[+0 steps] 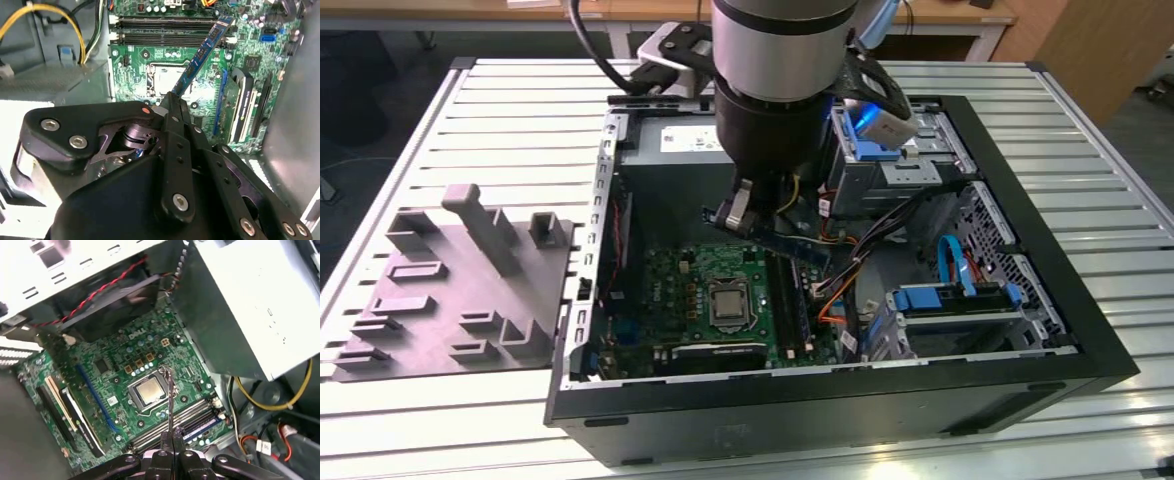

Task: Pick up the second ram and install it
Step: 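Insert the second ram into the second slot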

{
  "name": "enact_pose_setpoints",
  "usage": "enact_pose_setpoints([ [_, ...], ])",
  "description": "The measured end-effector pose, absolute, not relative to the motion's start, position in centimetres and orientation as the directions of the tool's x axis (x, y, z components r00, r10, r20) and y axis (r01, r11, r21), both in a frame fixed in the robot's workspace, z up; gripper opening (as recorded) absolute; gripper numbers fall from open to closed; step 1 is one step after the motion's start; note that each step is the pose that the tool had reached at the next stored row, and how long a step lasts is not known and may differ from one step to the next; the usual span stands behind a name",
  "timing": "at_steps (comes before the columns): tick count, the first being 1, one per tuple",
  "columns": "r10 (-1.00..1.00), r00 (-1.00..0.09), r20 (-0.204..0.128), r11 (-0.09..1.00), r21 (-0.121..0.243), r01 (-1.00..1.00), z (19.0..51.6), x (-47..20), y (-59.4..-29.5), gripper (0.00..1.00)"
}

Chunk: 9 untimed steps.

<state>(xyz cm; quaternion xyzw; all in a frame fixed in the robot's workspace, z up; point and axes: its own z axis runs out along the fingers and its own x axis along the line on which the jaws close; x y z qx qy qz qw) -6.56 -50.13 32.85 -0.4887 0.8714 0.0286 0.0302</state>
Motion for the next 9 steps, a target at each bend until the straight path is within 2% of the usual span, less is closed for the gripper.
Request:
enact_pose_setpoints([
  [9, -0.753, -0.653, -0.081, 0.653, 0.020, -0.757, 32.84, -6.55, -50.12, 0.11],
])
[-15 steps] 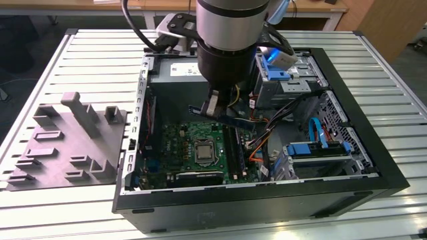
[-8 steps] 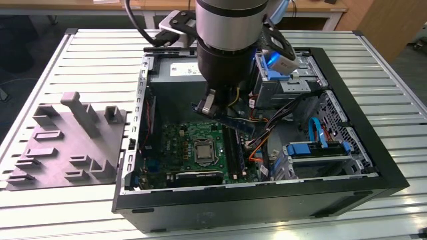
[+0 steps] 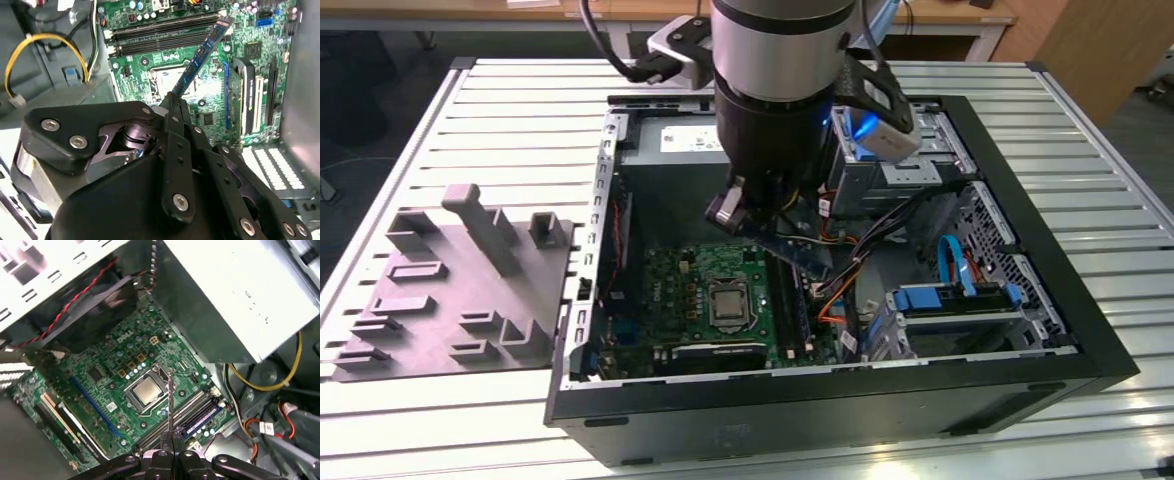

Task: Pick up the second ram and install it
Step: 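Insert the second ram into the second slot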

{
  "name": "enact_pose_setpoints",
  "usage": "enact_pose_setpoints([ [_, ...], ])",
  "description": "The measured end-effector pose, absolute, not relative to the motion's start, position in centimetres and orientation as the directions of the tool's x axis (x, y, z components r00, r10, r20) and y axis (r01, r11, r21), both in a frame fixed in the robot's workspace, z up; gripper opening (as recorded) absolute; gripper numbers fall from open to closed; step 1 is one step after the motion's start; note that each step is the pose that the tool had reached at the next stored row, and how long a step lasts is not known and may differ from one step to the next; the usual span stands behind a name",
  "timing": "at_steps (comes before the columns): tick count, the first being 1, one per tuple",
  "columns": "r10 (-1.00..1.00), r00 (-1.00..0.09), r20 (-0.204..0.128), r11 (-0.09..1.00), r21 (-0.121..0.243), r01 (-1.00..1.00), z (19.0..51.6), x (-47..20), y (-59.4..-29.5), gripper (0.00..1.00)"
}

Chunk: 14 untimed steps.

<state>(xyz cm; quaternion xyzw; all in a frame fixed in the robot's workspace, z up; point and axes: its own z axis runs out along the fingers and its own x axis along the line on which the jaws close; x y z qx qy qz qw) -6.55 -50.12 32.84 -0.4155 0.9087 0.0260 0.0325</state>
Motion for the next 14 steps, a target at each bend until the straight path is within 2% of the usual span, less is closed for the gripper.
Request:
enact_pose_setpoints([
  [14, -0.566, -0.820, -0.081, 0.822, 0.020, -0.569, 32.84, -6.56, -50.12, 0.11],
])
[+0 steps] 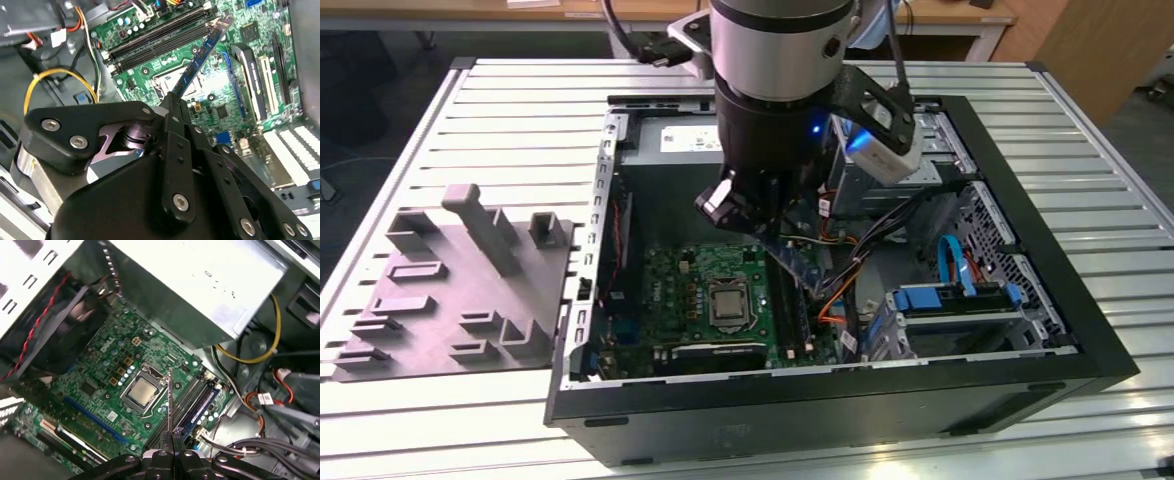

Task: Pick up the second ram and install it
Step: 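Insert the second ram into the second slot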

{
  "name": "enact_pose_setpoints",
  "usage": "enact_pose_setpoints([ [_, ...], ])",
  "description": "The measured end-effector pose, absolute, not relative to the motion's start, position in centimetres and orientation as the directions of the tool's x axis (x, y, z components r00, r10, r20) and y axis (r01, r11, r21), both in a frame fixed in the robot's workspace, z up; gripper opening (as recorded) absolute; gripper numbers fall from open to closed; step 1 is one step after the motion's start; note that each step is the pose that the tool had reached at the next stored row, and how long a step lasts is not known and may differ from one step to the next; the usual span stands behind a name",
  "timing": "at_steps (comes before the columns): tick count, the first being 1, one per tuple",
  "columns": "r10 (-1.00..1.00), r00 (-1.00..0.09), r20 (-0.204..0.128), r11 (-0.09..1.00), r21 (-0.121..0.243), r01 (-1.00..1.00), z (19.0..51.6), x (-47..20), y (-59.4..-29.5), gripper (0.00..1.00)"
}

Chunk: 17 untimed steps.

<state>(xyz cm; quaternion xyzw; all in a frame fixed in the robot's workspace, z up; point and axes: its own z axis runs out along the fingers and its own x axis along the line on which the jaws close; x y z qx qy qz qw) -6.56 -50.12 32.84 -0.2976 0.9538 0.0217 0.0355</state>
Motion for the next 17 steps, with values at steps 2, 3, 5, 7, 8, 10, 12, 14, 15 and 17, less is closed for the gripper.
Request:
enact_pose_setpoints([
  [2, -0.535, -0.841, -0.081, 0.843, 0.020, -0.538, 32.84, -6.55, -50.12, 0.11],
  [3, -0.520, -0.851, -0.081, 0.852, 0.020, -0.522, 32.84, -6.55, -50.12, 0.11],
  [5, -0.489, -0.869, -0.081, 0.871, 0.020, -0.492, 32.84, -6.55, -50.12, 0.11],
  [7, -0.458, -0.885, -0.081, 0.887, 0.020, -0.461, 32.82, -6.55, -50.12, 0.11],
  [8, -0.443, -0.893, -0.081, 0.895, 0.020, -0.446, 32.81, -6.55, -50.12, 0.11],
  [10, -0.412, -0.908, -0.081, 0.910, 0.020, -0.415, 32.78, -6.55, -50.12, 0.11],
  [12, -0.381, -0.921, -0.081, 0.923, 0.020, -0.384, 32.76, -6.56, -50.12, 0.11],
  [14, -0.349, -0.933, -0.081, 0.936, 0.020, -0.352, 32.73, -6.56, -50.12, 0.11],
  [15, -0.334, -0.939, -0.081, 0.942, 0.020, -0.336, 32.72, -6.56, -50.12, 0.11],
  [17, -0.300, -0.951, -0.081, 0.953, 0.020, -0.302, 32.70, -6.55, -50.12, 0.11],
])
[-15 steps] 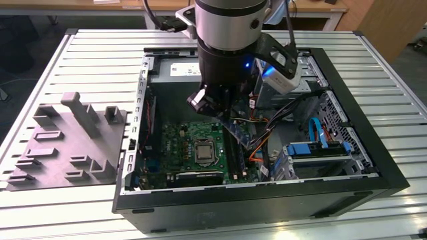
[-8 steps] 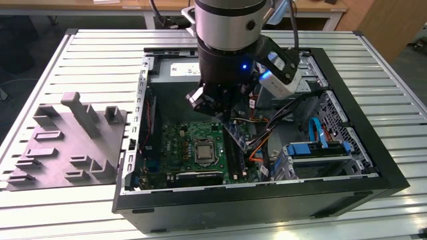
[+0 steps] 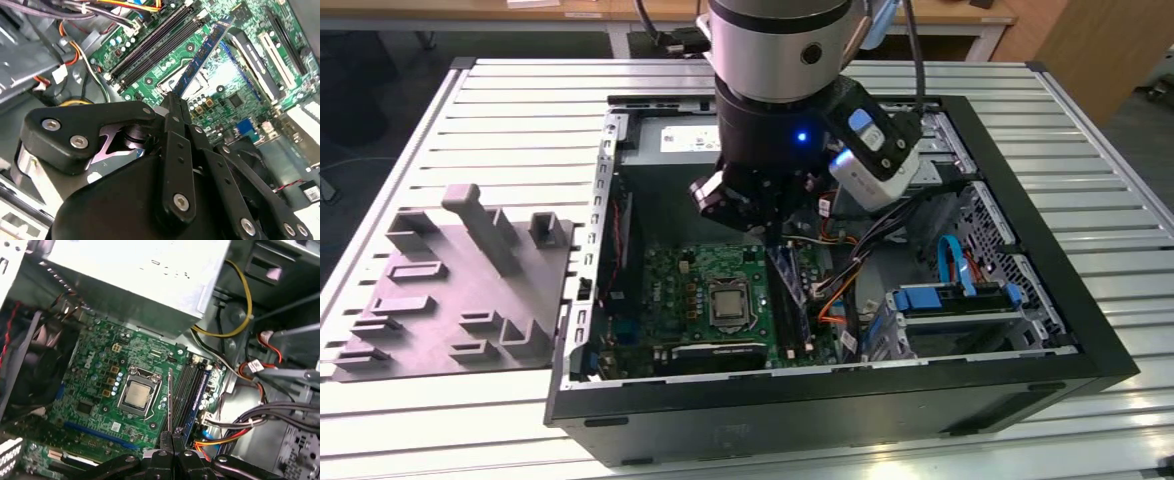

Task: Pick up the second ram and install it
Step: 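Insert the second ram into the second slot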

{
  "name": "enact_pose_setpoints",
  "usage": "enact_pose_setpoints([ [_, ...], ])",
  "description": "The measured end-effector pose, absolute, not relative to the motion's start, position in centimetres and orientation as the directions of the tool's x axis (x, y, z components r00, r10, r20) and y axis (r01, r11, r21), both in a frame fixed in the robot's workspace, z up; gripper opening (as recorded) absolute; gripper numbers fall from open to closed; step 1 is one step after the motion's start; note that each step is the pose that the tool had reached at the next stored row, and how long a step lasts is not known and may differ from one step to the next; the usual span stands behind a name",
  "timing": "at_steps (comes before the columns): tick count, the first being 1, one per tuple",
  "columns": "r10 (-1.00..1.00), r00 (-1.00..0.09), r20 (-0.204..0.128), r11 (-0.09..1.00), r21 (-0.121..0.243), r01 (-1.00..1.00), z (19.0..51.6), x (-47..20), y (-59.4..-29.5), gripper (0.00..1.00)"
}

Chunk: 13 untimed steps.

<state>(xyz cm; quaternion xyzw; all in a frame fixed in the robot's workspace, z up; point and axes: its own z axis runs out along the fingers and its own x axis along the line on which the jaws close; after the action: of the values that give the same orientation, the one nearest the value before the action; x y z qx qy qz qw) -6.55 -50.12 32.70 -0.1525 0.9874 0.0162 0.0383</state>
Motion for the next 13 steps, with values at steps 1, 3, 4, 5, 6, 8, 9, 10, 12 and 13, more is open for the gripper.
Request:
enact_pose_setpoints([
  [1, -0.284, -0.955, -0.081, 0.958, 0.020, -0.286, 32.69, -6.56, -50.12, 0.11],
  [3, -0.252, -0.964, -0.081, 0.967, 0.020, -0.254, 32.67, -6.56, -50.12, 0.11],
  [4, -0.236, -0.968, -0.081, 0.971, 0.020, -0.239, 32.67, -6.56, -50.12, 0.11],
  [5, -0.221, -0.972, -0.081, 0.975, 0.020, -0.223, 32.66, -6.55, -50.12, 0.11],
  [6, -0.205, -0.976, -0.081, 0.978, 0.020, -0.207, 32.65, -6.56, -50.12, 0.11],
  [8, -0.174, -0.982, -0.081, 0.984, 0.020, -0.176, 32.65, -6.56, -50.12, 0.11],
  [9, -0.159, -0.984, -0.081, 0.987, 0.020, -0.161, 32.64, -6.56, -50.12, 0.11],
  [10, -0.144, -0.986, -0.081, 0.989, 0.020, -0.146, 32.63, -6.55, -50.12, 0.11],
  [12, -0.113, -0.990, -0.081, 0.993, 0.020, -0.115, 32.62, -6.55, -50.12, 0.11],
  [13, -0.098, -0.992, -0.081, 0.995, 0.021, -0.100, 32.61, -6.55, -50.12, 0.11],
])
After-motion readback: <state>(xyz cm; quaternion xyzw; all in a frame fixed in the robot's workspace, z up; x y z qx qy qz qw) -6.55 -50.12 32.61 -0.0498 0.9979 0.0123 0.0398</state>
